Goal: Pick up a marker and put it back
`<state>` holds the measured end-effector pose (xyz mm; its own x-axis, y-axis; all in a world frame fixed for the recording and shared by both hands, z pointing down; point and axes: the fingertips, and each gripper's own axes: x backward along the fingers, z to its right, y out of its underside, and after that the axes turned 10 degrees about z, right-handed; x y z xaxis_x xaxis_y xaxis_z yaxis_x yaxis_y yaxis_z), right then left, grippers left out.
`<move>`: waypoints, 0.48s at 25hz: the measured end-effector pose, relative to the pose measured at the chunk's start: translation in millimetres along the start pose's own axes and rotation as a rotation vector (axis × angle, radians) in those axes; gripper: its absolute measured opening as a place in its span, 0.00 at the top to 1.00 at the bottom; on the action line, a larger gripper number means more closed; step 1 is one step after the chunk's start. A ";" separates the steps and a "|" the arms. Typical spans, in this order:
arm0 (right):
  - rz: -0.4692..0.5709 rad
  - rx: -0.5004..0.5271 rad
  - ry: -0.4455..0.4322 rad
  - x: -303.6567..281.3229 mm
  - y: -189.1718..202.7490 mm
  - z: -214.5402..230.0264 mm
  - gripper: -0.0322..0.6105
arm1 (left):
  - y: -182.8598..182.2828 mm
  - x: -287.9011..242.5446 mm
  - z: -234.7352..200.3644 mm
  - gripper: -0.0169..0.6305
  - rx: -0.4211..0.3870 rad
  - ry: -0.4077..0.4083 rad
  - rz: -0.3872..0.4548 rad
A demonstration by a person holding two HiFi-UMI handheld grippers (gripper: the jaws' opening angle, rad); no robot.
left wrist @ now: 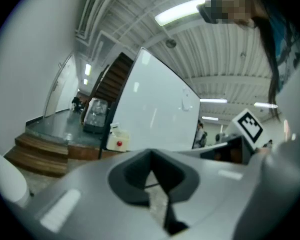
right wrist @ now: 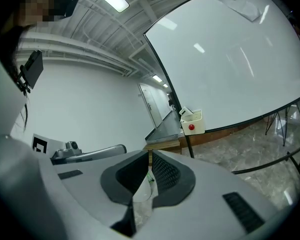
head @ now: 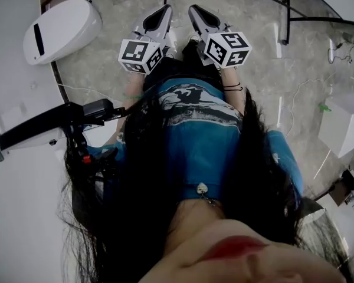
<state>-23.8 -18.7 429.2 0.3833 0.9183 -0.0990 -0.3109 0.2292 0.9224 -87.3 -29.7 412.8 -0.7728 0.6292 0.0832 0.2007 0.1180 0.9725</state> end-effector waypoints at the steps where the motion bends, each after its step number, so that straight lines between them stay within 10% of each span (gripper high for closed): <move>1: 0.006 0.002 -0.001 -1.1 -1.8 0.8 0.91 | 0.1 0.2 -1.3 0.97 -0.001 -0.003 0.000; 12: 0.046 0.057 -0.037 -70.1 -52.6 56.7 0.91 | -13.8 -60.7 -45.0 0.97 -0.029 -0.068 0.026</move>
<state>15.0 -113.4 408.7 0.4022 0.9145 -0.0435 -0.2788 0.1676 0.9456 -70.3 -104.1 404.2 -0.7244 0.6828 0.0946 0.2019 0.0789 0.9762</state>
